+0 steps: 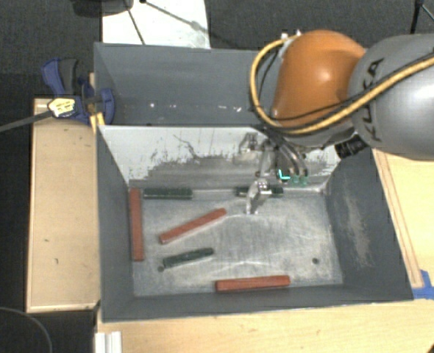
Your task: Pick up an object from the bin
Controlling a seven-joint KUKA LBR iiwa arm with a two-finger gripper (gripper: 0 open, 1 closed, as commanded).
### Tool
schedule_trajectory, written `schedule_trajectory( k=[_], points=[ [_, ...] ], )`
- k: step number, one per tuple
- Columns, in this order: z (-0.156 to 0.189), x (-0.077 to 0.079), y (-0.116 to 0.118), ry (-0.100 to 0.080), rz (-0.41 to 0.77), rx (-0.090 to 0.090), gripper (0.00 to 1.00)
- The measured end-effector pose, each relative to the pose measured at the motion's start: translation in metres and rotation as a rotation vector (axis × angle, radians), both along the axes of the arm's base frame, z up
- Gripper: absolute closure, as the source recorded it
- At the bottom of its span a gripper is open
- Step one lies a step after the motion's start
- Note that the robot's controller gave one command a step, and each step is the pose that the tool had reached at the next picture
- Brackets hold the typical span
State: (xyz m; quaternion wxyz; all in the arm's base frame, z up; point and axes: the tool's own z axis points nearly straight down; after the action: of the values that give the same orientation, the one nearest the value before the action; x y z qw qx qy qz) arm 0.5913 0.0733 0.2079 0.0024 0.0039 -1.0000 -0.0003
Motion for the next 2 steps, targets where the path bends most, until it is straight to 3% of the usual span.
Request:
schedule_trajectory(
  k=[2],
  points=[
    [0.0031,0.0017,-0.0003,-0.010,-0.001,0.001,0.00]
  ],
)
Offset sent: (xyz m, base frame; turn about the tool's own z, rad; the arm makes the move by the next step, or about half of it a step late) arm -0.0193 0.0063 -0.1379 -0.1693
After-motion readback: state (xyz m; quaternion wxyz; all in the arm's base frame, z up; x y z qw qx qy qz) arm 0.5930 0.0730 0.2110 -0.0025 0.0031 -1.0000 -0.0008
